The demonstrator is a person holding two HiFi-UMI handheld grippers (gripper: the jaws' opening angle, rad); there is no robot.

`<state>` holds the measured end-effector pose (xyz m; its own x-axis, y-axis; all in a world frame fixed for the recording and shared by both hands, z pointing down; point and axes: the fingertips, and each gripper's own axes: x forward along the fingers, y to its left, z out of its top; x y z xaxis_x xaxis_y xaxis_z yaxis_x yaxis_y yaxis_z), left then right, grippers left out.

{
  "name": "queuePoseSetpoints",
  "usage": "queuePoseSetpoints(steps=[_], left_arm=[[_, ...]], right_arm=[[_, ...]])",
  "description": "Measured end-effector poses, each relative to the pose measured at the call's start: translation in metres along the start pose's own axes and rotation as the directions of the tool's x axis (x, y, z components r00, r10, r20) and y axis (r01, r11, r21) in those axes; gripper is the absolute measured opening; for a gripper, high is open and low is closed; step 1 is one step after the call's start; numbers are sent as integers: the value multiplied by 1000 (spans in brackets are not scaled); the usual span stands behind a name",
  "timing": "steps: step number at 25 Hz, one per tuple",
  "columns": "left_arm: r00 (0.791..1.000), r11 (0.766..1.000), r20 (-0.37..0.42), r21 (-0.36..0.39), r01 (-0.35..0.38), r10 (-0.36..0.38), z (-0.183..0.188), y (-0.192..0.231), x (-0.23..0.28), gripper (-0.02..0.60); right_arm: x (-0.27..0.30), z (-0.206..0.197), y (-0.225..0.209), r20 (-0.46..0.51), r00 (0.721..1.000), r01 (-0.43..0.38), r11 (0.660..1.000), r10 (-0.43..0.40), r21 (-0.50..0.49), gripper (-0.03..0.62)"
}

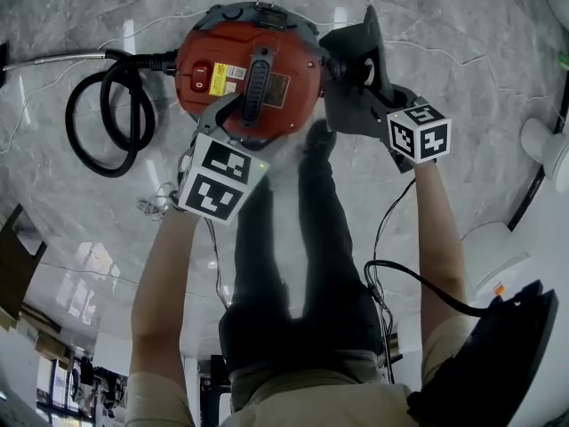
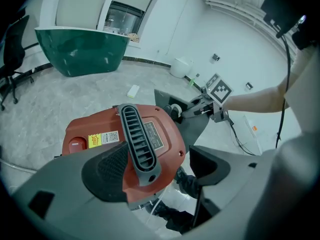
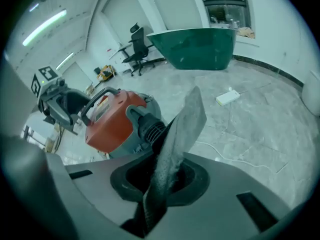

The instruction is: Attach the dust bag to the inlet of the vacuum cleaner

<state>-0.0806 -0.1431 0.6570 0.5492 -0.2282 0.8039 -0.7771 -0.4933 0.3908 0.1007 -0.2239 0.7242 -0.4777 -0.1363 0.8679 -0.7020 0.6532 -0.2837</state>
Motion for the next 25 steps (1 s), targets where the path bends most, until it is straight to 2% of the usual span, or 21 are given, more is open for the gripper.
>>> queuePoseSetpoints(steps=[4,8,12,15,19,25], left_arm=[[999,999,12,-18,30,-30,2,0,-4,355],[998,997,38,-53,48,-46,5,-1,-4,356],[994,995,107,-89,34,-24,9,1,0,356],[992,990,126,-134,35,-18,11,1,0,356],[992,988,124,-152,41,-22,11,0,-2,356],[990,988,142,-151,27,-5,11,0,-1,356]], right_arm=[[9,-9,1,-122,992,20,991,-37,-135,54],[12,-6,4,-132,989,33,981,-58,-191,51],[11,-8,13,-136,990,6,988,-27,-157,51],[11,-8,15,-142,990,-3,990,-16,-139,51],[13,-9,18,-150,989,-17,992,-2,-122,51],[14,-8,21,-138,990,3,999,-9,-45,51]])
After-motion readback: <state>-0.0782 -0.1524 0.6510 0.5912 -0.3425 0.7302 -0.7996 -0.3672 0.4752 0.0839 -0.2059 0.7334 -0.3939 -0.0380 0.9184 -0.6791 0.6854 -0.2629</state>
